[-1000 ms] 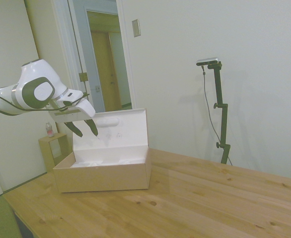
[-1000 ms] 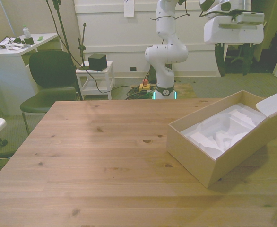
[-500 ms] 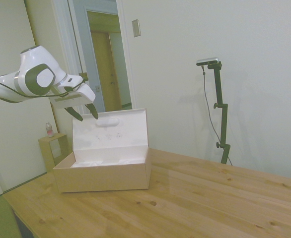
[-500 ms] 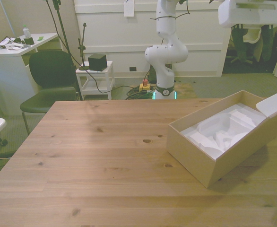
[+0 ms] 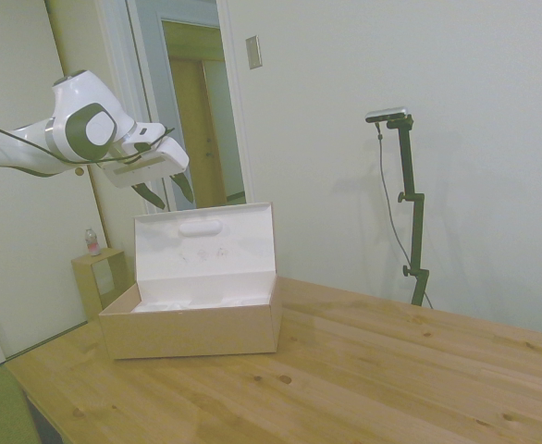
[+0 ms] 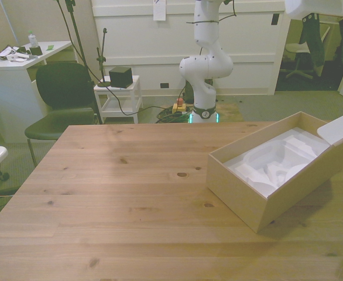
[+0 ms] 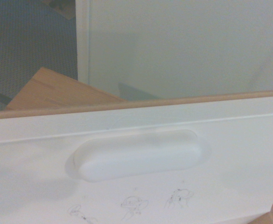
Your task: Close the box
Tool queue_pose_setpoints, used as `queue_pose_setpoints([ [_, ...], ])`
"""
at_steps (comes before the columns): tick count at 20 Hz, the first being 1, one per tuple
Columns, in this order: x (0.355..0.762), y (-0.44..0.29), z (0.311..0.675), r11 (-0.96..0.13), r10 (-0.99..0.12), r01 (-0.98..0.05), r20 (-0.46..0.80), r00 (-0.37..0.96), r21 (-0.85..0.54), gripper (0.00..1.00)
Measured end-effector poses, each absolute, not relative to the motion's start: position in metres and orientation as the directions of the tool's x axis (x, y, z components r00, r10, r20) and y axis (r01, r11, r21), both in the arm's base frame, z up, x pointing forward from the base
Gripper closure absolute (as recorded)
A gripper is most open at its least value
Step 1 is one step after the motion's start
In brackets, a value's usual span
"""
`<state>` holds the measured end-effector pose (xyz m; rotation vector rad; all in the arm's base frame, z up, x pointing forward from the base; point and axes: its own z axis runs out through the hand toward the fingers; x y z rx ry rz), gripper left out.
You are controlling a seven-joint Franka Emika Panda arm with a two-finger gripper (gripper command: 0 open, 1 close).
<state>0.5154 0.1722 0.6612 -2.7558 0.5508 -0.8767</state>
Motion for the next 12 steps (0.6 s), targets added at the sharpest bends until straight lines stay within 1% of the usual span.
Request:
queue_pose_setpoints([
  [7,0.531,0.159,0.670,-0.911,-0.406,-0.284,0.535,0.741,-0.298,0.00],
  [12,0.556,0.158,0.666,-0.917,-0.394,-0.280,0.543,0.741,-0.284,0.00],
])
